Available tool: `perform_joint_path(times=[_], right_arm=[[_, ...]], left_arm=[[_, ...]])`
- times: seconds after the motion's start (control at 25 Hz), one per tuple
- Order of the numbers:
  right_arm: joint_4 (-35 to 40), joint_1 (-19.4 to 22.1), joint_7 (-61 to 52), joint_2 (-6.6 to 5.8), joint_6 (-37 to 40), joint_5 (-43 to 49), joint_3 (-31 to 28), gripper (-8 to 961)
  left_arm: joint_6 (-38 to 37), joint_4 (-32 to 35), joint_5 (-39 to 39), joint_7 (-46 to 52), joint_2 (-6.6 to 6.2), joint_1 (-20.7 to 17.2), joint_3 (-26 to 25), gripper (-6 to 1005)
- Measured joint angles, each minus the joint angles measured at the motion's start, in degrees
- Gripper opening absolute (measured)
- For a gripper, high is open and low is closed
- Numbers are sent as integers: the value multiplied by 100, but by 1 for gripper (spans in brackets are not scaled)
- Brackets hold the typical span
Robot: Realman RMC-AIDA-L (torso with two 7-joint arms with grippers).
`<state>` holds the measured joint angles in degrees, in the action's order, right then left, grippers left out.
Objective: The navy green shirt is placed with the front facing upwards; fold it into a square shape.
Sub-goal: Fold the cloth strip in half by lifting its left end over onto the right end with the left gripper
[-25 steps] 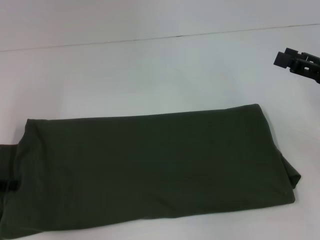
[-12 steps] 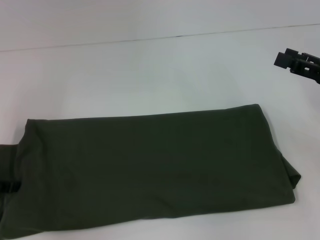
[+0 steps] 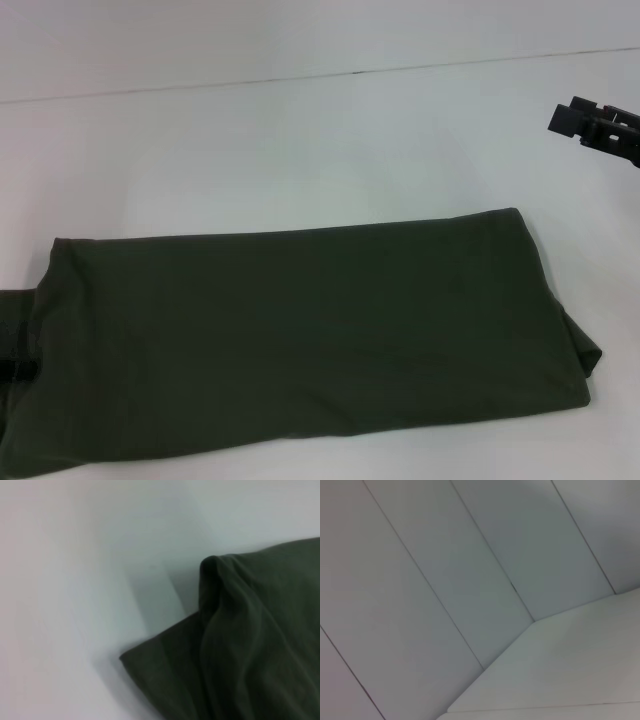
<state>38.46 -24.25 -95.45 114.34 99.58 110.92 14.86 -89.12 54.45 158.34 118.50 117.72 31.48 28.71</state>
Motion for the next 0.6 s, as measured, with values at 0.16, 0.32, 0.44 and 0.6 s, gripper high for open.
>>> perform_joint_path(times=[0.16,0.32,0.44,0.6], right_arm=[[1,0,0,0,-1,0,0,832],[3,4,0,0,-3,0,0,825],[2,8,0,0,-1,0,0,820],[-4,9,0,0,0,0,0,813]], left_arm=[[13,-29,3,11,-7,1,1,654],[7,-31,-4,-21,-8,6,36,491],[13,-39,-16,-36,-12,12,67,315],[24,-45,-39,-54,-13,18,75,107]])
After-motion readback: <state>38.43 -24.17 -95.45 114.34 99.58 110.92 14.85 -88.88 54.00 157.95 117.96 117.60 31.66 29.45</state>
